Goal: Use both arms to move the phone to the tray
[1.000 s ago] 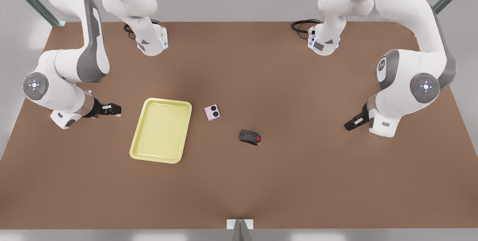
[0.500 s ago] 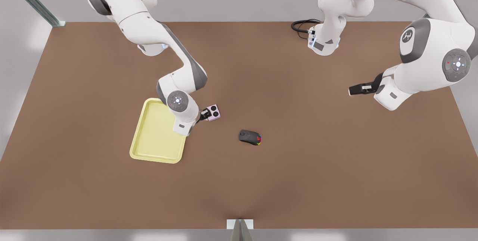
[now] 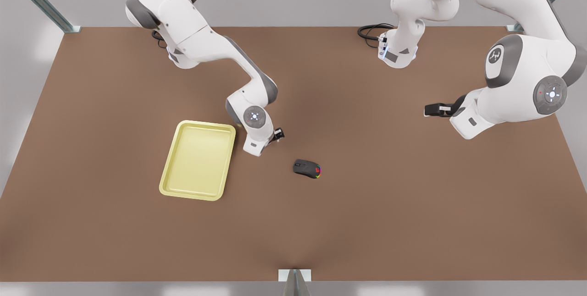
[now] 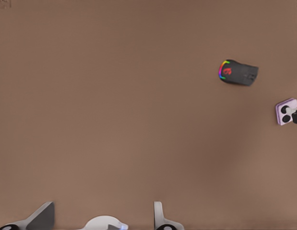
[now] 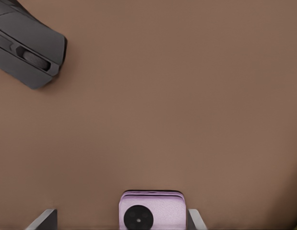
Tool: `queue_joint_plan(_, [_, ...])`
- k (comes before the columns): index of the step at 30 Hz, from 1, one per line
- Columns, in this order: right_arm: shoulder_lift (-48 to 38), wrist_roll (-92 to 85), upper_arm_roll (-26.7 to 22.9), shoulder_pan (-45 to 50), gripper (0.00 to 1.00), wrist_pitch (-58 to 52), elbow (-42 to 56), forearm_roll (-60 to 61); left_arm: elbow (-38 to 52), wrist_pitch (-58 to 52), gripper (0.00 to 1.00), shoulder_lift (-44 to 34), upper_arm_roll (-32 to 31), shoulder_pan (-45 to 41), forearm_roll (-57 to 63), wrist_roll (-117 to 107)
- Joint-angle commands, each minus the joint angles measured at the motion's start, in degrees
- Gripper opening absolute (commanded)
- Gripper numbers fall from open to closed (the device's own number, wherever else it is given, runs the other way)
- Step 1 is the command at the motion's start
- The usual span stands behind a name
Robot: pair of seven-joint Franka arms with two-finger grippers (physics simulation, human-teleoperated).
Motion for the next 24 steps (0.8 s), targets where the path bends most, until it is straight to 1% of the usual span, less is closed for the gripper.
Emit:
queue_joint_plan(1, [-0.08,6.04,0.06,-0.04,1.0,1.94,-1.43,-0.11,0.02,-0.08,1.0,-0.07,-0.01,0.01,0.0,7.99])
queue_joint_plan(2, [-0.26,5.15,0.06,0.05,1.0,3.17,-3.01,-0.38,0.11,-0.17,1.0,-0.07,-0.01,0.01,0.0,7.99])
queue_joint_plan(3, [-1.05,5.07,0.15,0.05,1.0,9.23,-7.23,-0.38,0.11,-0.17,1.0,-0.07,-0.01,0.01,-0.09,7.99])
queue_joint_plan(7, [-3.25,3.31,0.06,-0.04,1.0,10.2,-11.8,-0.38,0.11,-0.17,1.0,-0.07,-0.01,0.01,0.0,7.99])
queue_joint_plan(12, [-2.11,2.69,0.06,-0.04,1.0,11.7,-11.63,-0.64,0.11,-0.08,1.0,-0.07,-0.01,0.01,0.0,7.99])
queue_joint_plan(17, [-1.31,2.69,0.06,-0.13,1.0,11.52,-11.89,-3.72,0.2,-0.17,1.0,-0.07,-0.01,0.01,0.0,7.9])
queue_joint_plan(24, [-0.61,2.69,0.15,-0.04,1.0,11.52,-11.19,-3.72,0.38,-0.08,1.0,-0.07,-0.1,0.01,0.0,7.9])
